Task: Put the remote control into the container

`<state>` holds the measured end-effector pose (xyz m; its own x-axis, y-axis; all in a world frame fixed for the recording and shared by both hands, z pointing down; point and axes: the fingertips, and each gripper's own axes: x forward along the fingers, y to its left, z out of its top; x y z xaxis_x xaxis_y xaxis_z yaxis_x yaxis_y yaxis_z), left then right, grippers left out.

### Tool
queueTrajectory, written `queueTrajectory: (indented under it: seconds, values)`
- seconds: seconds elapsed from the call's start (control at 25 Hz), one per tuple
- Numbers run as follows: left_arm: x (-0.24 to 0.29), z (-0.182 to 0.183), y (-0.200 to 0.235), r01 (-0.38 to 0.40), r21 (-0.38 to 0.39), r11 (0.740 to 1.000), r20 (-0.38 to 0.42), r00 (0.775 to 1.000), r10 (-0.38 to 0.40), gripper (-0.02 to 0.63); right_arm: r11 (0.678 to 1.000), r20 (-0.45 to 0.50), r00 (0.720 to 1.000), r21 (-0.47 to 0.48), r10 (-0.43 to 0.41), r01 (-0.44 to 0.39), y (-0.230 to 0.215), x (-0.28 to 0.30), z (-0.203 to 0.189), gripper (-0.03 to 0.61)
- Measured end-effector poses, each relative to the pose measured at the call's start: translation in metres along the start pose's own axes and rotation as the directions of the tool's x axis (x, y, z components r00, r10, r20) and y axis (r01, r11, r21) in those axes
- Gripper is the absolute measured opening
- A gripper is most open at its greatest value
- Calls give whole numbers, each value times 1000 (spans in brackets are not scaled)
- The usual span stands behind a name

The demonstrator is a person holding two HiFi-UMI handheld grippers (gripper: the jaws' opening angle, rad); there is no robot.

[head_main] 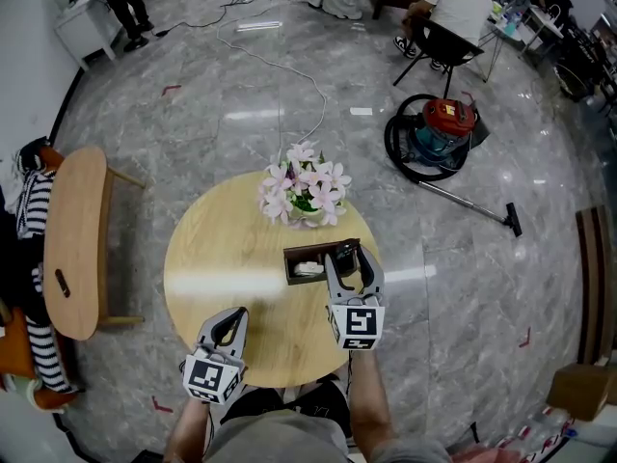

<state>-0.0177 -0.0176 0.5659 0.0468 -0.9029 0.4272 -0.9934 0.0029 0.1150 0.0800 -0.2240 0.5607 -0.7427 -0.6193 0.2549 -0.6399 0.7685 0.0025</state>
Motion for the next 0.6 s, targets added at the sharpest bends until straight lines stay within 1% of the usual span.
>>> queueTrajectory:
  seconds: [0.4, 0.6]
  values:
    - [-6, 8, 1, 0, 6, 1000, 17, 1000, 0, 6, 1000, 12, 1000, 26, -14, 14, -1, -5, 7, 238]
    - [-9, 19, -2, 6, 15, 1000, 33, 999, -7, 6, 1000, 4, 1000, 7, -19, 19, -1, -14, 14, 238]
